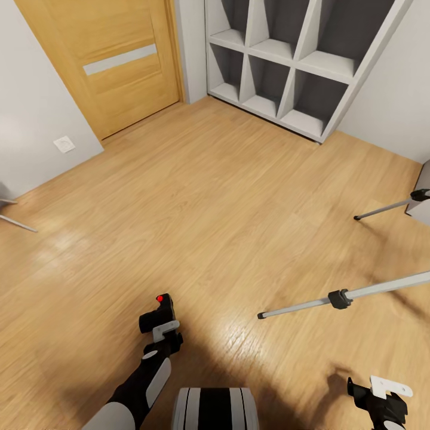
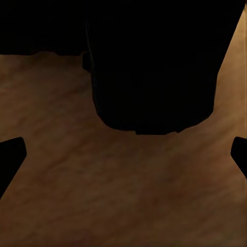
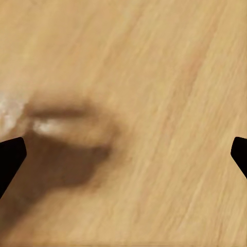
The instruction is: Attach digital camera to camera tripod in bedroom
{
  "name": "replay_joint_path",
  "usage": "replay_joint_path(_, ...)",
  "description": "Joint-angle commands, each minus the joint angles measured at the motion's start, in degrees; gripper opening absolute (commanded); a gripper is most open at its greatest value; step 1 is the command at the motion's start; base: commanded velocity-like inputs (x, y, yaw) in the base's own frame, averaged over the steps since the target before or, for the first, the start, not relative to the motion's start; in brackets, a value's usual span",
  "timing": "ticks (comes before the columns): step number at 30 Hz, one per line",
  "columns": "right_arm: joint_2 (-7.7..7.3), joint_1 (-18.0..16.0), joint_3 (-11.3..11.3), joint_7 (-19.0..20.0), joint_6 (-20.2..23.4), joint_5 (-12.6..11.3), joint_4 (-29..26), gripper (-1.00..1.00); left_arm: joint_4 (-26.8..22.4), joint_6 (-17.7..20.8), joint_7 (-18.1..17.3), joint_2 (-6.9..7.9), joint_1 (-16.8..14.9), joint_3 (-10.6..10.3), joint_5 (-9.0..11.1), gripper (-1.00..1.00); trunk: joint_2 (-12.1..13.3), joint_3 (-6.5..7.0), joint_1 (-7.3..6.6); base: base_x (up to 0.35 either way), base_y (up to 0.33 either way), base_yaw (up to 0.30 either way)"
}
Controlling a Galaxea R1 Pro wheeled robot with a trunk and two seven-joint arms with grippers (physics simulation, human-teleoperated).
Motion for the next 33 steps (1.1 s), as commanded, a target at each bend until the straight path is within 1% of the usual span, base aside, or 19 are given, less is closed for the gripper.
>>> replay_joint_path(1,0.0,-0.02,0.0,-0.14,-0.17,0.02,0.03,1.0,-0.14,0.27,0.42,0.04,0.0,-0.31,0.35,1.0,-0.01,-0.03,-0.01,0.0,0.0,0.0)
replay_joint_path(27,0.0,-0.02,0.0,-0.13,-0.26,0.02,0.02,1.0,-0.29,0.18,-0.35,-0.06,0.0,-0.57,-0.1,1.0,-0.01,-0.03,-0.01,0.0,0.0,0.0)
replay_joint_path(33,0.02,-0.02,0.0,-0.15,-0.26,0.02,0.04,1.0,-0.15,0.19,-0.35,0.01,0.0,-0.62,-0.16,1.0,-0.01,-0.03,-0.01,0.068,0.0,0.0)
